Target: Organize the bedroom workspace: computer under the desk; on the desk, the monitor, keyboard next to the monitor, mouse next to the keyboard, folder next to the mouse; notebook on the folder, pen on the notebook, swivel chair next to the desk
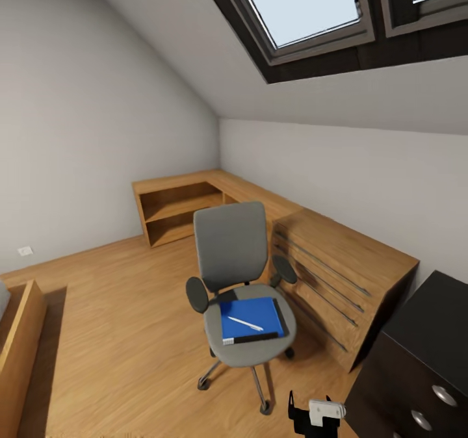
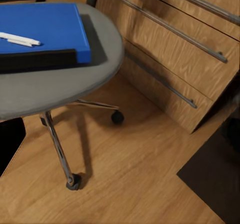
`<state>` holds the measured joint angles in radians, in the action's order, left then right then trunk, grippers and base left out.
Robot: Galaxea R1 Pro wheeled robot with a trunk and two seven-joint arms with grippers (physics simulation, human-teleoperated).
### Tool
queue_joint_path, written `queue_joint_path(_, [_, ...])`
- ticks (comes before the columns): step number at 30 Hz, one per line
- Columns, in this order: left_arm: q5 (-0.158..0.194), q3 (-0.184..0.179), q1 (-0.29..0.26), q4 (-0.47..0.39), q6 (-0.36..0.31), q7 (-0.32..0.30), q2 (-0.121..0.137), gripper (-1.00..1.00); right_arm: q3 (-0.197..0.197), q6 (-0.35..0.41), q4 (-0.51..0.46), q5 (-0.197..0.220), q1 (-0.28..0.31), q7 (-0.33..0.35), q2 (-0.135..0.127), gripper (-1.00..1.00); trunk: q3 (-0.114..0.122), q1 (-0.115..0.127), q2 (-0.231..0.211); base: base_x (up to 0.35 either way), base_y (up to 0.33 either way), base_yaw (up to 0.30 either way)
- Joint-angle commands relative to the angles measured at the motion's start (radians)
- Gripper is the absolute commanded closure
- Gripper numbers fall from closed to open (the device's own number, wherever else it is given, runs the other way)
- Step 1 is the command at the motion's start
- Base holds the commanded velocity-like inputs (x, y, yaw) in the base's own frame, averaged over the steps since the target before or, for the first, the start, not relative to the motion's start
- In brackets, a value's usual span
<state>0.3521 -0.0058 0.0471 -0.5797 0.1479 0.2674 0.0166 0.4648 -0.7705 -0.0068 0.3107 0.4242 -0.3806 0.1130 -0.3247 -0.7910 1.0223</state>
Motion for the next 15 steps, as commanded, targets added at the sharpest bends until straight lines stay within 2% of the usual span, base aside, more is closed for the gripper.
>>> queue_joint_path(1, [0.008,-0.002,0.0,-0.002,0.002,0.002,0.0,-1.0,0.009,-0.001,0.001,0.004,0.001,-0.006,0.0,-1.0,-0.001,0.0,0.001,0.0,0.0,0.267])
queue_joint_path(15, [0.008,-0.002,0.0,-0.002,0.002,0.001,-0.001,-1.0,0.009,-0.001,0.001,0.004,0.001,-0.006,0.0,-1.0,-0.001,0.0,0.001,0.0,0.0,0.277])
